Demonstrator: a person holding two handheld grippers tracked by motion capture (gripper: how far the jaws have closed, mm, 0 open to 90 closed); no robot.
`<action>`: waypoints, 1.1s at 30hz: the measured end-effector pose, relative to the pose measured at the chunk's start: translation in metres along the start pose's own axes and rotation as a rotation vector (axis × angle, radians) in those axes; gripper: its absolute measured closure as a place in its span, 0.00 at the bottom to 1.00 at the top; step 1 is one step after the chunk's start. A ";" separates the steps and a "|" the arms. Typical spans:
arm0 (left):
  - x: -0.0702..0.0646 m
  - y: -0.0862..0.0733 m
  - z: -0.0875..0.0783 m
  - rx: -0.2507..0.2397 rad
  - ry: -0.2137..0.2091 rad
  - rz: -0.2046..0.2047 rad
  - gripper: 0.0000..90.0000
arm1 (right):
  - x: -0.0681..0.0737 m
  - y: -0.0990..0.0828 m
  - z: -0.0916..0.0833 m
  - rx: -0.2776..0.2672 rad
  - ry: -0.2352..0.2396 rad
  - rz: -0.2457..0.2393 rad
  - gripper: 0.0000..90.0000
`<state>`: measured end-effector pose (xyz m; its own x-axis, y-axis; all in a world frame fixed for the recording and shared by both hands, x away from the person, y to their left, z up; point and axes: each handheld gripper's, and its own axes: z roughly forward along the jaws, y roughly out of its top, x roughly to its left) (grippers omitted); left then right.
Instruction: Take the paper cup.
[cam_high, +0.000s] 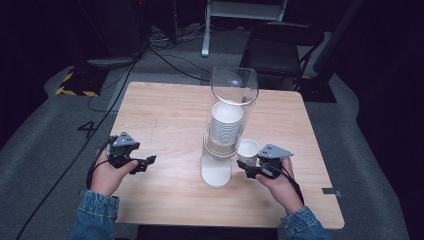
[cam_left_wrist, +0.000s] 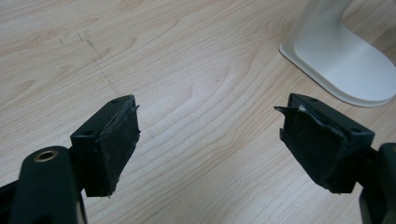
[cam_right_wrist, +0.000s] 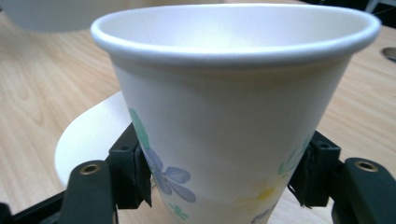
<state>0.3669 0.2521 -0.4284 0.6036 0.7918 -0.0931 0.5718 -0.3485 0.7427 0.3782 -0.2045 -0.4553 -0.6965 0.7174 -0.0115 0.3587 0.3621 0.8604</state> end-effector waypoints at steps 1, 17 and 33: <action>0.000 0.000 0.000 0.003 -0.001 -0.002 0.21 | -0.002 0.001 -0.001 -0.008 -0.005 0.005 0.38; 0.003 -0.011 -0.003 0.017 0.016 -0.023 0.21 | -0.048 0.008 -0.015 -0.111 -0.122 0.177 0.37; 0.005 -0.018 -0.003 0.036 0.022 -0.033 0.21 | -0.090 -0.009 -0.013 -0.052 -0.268 0.234 0.37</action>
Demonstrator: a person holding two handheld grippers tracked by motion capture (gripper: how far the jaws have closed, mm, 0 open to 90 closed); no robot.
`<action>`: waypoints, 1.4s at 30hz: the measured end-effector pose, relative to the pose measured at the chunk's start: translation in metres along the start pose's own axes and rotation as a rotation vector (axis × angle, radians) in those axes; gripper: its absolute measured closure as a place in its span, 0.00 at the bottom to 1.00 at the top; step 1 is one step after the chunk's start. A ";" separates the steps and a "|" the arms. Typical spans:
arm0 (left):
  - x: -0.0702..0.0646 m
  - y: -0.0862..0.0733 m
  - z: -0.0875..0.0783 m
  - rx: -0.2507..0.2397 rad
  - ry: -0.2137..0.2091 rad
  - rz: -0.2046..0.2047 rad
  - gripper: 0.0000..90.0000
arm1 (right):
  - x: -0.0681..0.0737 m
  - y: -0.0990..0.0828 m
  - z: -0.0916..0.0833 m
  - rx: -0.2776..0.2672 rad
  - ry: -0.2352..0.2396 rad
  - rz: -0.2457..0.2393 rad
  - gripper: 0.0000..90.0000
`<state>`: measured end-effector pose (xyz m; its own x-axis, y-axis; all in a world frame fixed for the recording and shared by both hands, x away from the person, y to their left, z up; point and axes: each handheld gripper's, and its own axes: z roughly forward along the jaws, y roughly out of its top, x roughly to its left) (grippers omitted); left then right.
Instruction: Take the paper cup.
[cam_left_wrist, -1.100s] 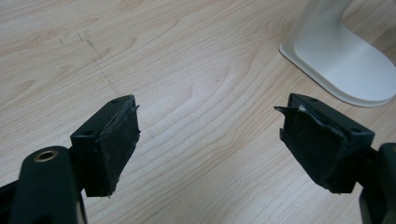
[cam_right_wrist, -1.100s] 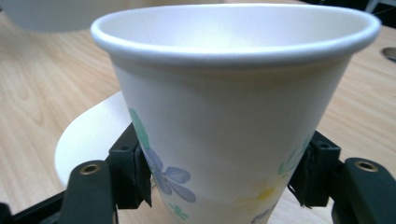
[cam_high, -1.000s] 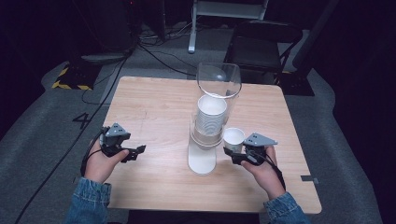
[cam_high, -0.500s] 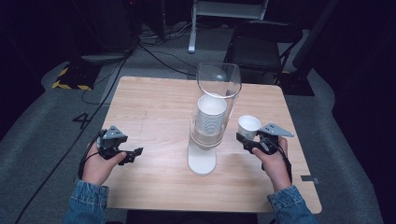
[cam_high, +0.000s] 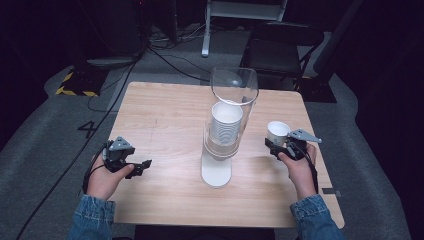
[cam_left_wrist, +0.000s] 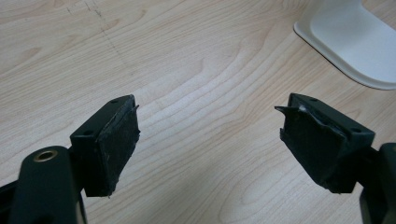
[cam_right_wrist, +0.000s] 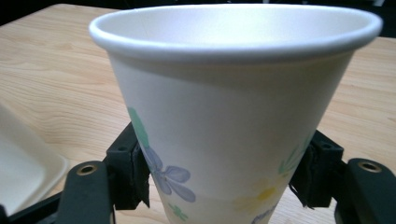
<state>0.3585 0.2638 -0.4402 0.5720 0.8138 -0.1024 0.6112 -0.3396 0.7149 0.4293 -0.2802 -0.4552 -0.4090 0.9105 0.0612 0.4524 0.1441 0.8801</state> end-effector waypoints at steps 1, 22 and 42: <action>0.000 0.000 0.000 -0.001 -0.001 -0.002 0.21 | -0.002 -0.001 0.001 0.003 -0.005 0.003 0.36; 0.000 -0.002 0.002 0.011 -0.002 0.003 0.21 | -0.008 -0.022 0.027 0.132 -0.019 -0.019 0.35; -0.001 0.001 0.005 0.014 -0.014 0.003 0.21 | -0.009 -0.032 0.023 0.194 -0.041 -0.011 0.26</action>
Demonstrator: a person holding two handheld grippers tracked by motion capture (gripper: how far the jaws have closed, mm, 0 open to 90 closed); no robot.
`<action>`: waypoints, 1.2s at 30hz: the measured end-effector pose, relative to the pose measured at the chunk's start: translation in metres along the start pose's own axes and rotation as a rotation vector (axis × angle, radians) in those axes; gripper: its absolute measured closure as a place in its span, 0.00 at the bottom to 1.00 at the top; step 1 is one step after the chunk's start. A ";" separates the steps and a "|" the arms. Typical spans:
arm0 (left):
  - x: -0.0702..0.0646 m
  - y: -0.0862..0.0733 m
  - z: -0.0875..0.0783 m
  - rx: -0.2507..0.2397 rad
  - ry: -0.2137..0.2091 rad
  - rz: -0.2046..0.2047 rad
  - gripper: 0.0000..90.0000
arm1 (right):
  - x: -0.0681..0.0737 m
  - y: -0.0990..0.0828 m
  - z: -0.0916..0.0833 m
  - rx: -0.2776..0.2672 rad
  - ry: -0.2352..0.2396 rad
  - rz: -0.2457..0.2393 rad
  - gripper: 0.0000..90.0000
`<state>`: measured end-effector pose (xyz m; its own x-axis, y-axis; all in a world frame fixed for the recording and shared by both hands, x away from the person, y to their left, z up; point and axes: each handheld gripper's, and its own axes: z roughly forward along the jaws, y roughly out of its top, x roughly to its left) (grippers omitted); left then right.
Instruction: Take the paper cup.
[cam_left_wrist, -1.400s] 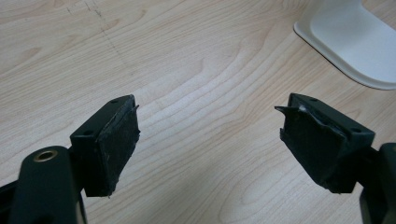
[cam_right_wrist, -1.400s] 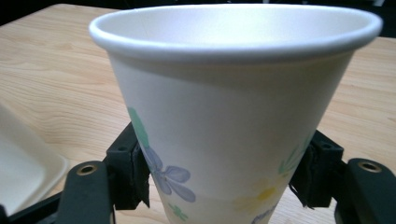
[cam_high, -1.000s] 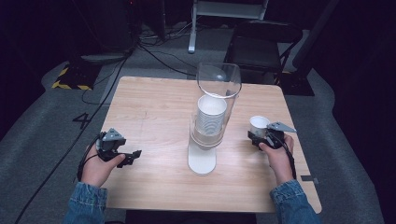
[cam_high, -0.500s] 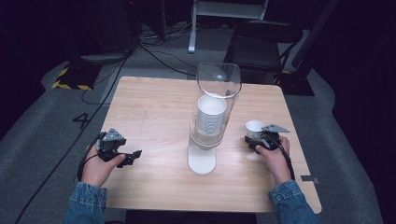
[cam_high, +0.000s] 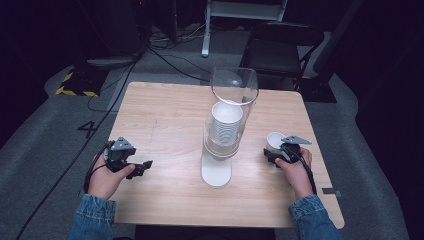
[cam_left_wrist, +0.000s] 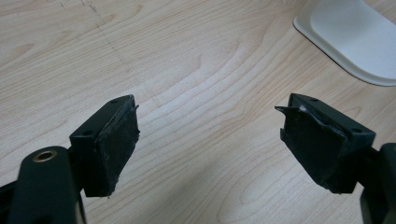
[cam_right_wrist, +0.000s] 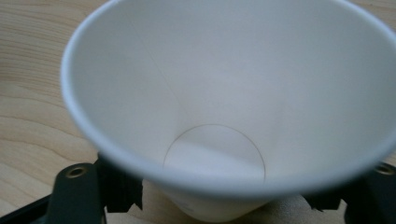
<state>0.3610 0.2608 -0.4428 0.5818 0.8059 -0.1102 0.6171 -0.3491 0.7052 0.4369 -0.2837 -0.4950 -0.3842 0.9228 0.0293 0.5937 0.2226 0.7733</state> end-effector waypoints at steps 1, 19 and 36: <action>0.000 0.000 0.000 -0.003 0.000 -0.004 0.21 | -0.001 0.000 0.000 0.002 -0.007 0.006 0.20; -0.005 0.001 -0.006 -0.009 0.003 0.014 0.21 | -0.004 0.004 -0.044 0.006 0.011 -0.021 0.18; -0.017 -0.005 -0.011 -0.023 -0.036 0.052 0.20 | 0.020 0.011 -0.097 -0.074 0.187 -0.067 0.18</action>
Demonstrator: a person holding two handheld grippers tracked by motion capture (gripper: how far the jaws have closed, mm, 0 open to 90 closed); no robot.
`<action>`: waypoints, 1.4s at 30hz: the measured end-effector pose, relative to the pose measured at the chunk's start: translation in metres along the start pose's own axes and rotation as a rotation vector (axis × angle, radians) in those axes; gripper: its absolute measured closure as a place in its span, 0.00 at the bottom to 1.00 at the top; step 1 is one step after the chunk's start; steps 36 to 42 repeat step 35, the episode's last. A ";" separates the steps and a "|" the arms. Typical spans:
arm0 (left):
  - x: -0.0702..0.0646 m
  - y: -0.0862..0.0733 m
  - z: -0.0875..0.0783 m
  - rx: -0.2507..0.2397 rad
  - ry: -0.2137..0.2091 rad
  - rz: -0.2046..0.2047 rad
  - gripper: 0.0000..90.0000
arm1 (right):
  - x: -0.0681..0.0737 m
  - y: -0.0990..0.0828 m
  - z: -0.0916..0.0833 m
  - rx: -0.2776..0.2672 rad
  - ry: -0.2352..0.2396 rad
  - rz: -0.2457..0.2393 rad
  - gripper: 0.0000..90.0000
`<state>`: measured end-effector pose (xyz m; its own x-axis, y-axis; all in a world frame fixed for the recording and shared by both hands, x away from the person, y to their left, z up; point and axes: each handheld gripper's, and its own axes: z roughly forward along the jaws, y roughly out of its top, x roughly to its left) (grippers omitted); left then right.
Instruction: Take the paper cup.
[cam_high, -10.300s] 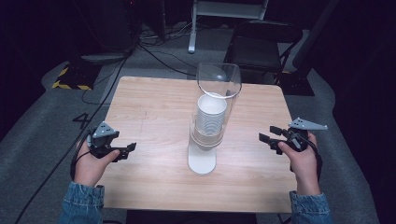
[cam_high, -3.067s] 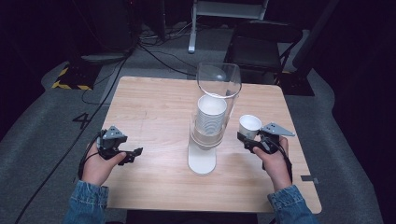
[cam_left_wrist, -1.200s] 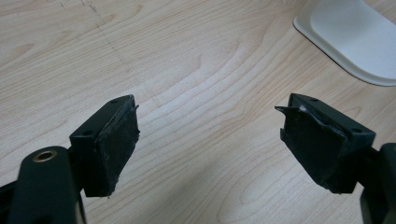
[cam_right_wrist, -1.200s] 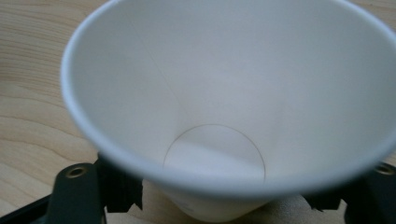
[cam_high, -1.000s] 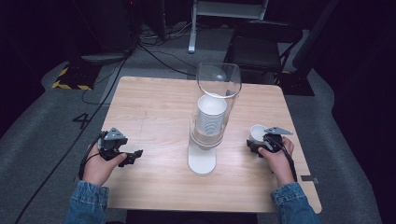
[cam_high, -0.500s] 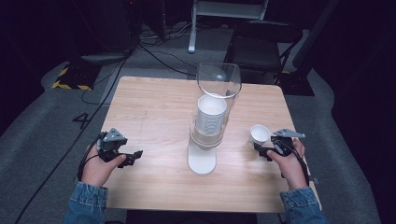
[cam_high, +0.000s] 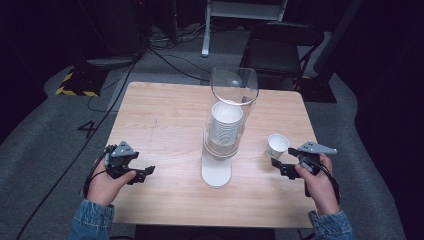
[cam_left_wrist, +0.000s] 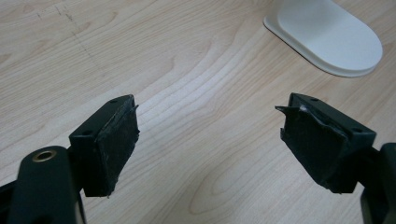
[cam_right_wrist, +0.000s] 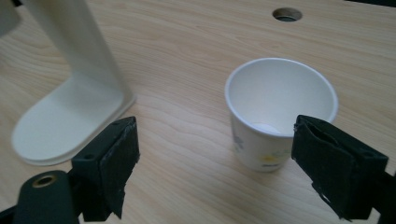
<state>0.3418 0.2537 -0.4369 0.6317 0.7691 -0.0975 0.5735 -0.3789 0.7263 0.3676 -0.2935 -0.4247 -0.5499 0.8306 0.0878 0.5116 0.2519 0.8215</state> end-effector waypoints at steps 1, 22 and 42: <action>0.001 -0.002 0.000 -0.012 -0.002 0.008 0.20 | 0.007 0.001 -0.001 0.002 0.025 -0.016 0.18; -0.002 -0.010 0.015 0.049 -0.113 0.073 0.18 | 0.058 -0.016 0.040 0.126 0.226 -0.128 0.18; -0.003 -0.012 0.016 0.108 -0.109 0.085 0.18 | 0.076 -0.026 0.058 0.164 0.266 -0.174 0.18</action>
